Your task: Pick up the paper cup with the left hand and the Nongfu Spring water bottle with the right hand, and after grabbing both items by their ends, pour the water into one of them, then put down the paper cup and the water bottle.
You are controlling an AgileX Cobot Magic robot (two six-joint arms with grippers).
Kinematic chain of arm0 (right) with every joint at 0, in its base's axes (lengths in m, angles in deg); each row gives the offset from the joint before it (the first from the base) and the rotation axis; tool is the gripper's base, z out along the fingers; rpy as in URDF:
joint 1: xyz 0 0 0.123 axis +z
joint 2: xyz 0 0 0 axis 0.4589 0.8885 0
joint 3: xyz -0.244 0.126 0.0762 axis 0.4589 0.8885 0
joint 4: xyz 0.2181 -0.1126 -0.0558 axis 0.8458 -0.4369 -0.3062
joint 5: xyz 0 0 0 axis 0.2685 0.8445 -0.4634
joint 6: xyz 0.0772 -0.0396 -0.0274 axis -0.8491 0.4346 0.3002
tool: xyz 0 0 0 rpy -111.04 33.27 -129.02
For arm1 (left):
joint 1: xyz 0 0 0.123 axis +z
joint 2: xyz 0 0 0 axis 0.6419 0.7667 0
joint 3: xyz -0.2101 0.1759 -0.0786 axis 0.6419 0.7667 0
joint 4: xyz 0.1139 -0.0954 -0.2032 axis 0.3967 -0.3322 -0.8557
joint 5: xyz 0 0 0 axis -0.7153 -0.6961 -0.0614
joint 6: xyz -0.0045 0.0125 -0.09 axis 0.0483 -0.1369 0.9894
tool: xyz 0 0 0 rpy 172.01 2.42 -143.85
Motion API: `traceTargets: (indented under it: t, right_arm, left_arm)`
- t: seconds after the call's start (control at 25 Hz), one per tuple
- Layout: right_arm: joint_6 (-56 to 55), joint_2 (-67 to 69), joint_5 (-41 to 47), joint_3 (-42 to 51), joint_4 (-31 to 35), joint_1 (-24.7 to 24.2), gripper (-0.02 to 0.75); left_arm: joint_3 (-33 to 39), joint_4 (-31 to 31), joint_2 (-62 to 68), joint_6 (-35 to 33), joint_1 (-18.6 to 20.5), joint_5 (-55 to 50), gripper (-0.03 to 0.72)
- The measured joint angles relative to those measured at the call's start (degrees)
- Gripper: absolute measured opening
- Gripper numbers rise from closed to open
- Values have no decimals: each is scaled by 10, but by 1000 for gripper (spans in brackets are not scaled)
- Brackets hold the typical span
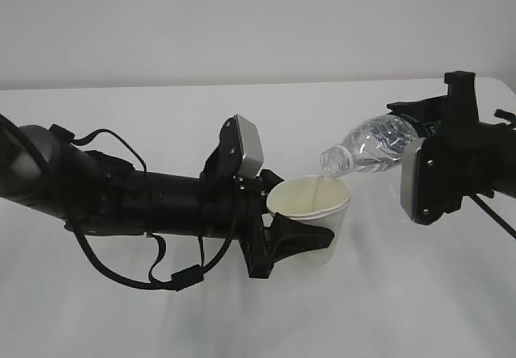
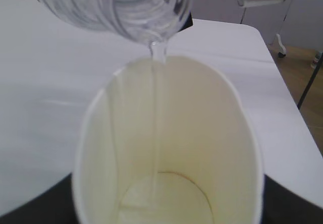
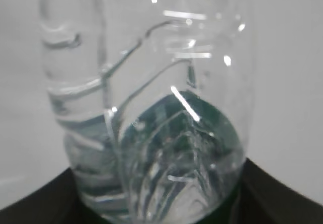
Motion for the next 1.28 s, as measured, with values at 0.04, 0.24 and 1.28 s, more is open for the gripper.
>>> traceTargets:
  t: [0.04,0.24,1.28]
  right_arm:
    - [1,0,0,0,0,0,445]
    - [2,0,0,0,0,0,445]
    - [3,0,0,0,0,0,445]
  left_arm:
    - [0,0,0,0,0,0,424]
    - [0,0,0,0,0,0,421]
    - [0,0,0,0,0,-11,421]
